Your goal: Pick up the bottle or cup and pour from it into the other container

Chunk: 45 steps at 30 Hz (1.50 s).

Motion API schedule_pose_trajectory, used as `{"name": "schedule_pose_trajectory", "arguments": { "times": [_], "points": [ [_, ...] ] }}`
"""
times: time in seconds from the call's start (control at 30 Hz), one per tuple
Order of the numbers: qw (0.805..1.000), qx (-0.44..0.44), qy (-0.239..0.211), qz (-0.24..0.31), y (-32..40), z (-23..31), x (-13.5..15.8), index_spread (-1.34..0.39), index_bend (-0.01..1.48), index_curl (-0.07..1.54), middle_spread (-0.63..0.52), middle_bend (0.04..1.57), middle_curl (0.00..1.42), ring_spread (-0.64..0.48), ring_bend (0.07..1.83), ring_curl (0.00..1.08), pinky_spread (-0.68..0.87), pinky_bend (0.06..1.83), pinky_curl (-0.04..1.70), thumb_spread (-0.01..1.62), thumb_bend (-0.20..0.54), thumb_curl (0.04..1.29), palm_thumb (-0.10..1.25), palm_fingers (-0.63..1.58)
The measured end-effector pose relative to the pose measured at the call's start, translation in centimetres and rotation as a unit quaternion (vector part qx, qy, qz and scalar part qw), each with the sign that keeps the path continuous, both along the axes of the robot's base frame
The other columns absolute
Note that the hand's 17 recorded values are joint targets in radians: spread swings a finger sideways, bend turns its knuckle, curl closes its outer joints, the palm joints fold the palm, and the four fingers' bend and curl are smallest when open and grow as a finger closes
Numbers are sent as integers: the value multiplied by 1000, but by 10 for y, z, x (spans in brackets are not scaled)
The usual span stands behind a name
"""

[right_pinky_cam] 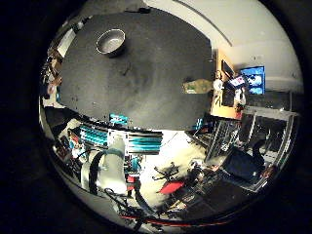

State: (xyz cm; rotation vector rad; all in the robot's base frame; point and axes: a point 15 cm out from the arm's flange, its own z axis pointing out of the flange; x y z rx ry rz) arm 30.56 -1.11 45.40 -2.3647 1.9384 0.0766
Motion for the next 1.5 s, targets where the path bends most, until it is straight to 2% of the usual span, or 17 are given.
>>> {"name": "schedule_pose_trajectory", "arguments": {
  "times": [0.3, 0.6, 0.97, 1.23, 1.5],
  "points": [
    [1000, 14, -18, 12, 5, 10, -5, -323, 180, 343, -35, 326, 378, 111, 472, 163, 434, 726, -9, 1194, -17, 323, 684, 370],
    [992, 91, -65, -51, -57, 20, -7, -319, 177, 334, -37, 338, 378, 95, 494, 172, 430, 744, -9, 1194, -20, 317, 603, 398],
    [966, 161, -155, -128, -153, 45, -6, -322, 180, 338, -63, 370, 381, 74, 518, 163, 442, 755, -10, 1171, -21, 321, 575, 430],
    [932, 225, -214, -186, -233, 55, -12, -308, 168, 330, -45, 355, 374, 83, 540, 160, 444, 801, -8, 1153, -23, 321, 559, 393],
    [905, 261, -247, -228, -317, 38, -15, -263, 166, 307, 8, 331, 366, 126, 552, 166, 443, 883, -8, 1122, -23, 315, 507, 290]
  ]
}}
